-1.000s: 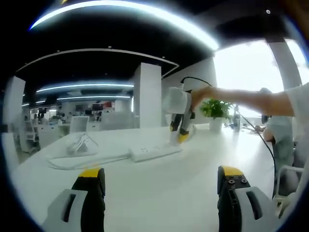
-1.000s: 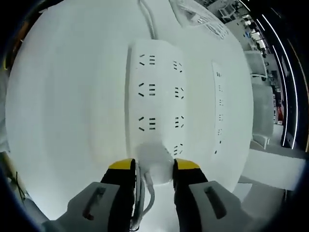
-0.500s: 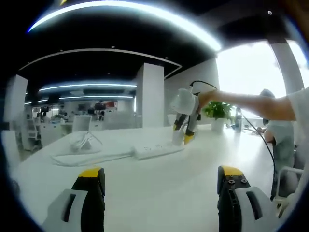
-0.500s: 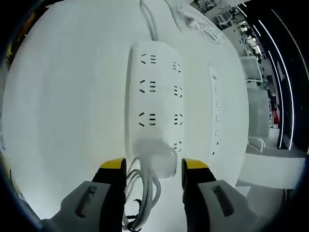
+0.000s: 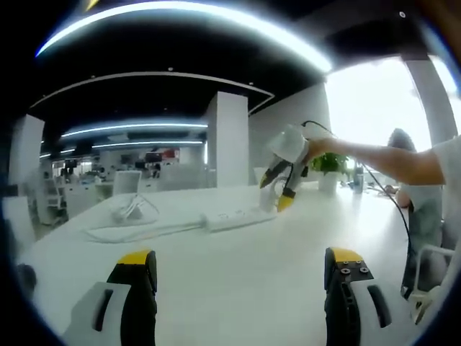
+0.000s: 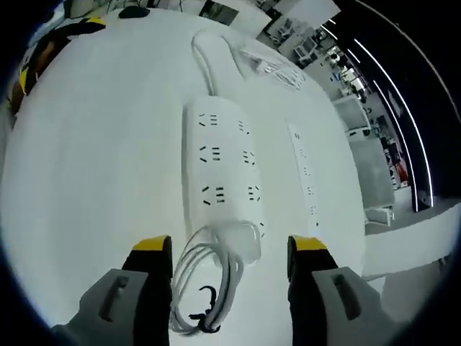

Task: Straighten the power strip on the desk, plug the charger into it

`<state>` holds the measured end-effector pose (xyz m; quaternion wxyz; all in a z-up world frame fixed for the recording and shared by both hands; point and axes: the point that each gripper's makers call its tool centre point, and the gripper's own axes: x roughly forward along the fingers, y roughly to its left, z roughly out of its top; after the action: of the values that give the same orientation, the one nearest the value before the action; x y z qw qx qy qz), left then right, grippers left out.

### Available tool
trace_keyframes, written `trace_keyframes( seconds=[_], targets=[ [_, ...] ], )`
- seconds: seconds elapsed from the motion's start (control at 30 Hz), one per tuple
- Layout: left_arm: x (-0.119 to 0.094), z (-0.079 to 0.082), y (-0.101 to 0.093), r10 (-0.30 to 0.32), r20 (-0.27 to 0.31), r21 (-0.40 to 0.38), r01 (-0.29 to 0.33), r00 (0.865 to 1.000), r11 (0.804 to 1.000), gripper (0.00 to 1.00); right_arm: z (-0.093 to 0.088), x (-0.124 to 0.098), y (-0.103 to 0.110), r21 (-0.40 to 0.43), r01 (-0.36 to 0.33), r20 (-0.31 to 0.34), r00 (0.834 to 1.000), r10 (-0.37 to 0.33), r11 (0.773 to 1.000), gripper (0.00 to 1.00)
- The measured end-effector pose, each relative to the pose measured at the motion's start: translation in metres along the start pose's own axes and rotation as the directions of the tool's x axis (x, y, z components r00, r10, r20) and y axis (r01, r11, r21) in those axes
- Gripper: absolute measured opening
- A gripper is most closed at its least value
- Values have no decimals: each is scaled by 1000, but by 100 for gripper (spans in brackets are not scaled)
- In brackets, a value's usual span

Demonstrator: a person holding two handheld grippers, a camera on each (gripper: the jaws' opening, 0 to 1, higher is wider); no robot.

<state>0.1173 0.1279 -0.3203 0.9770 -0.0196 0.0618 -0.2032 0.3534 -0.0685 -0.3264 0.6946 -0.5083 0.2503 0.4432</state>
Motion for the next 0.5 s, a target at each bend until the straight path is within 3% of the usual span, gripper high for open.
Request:
trace_keyframes(
  seconds=[0.2, 0.27, 0.5],
  targets=[
    [-4, -1, 0, 8, -1, -1, -8, 1000, 1000, 99, 5, -10, 4, 40, 26, 74, 997, -28, 999, 65],
    [-4, -1, -1, 7, -3, -2, -7, 1000, 1000, 99, 14, -14, 6, 88, 27, 143, 989, -39, 996, 65],
    [-6, -2, -2, -1, -4, -6, 1, 1000, 1000, 99, 22, -27, -10, 160, 74, 250, 962, -113, 984, 69]
  ],
)
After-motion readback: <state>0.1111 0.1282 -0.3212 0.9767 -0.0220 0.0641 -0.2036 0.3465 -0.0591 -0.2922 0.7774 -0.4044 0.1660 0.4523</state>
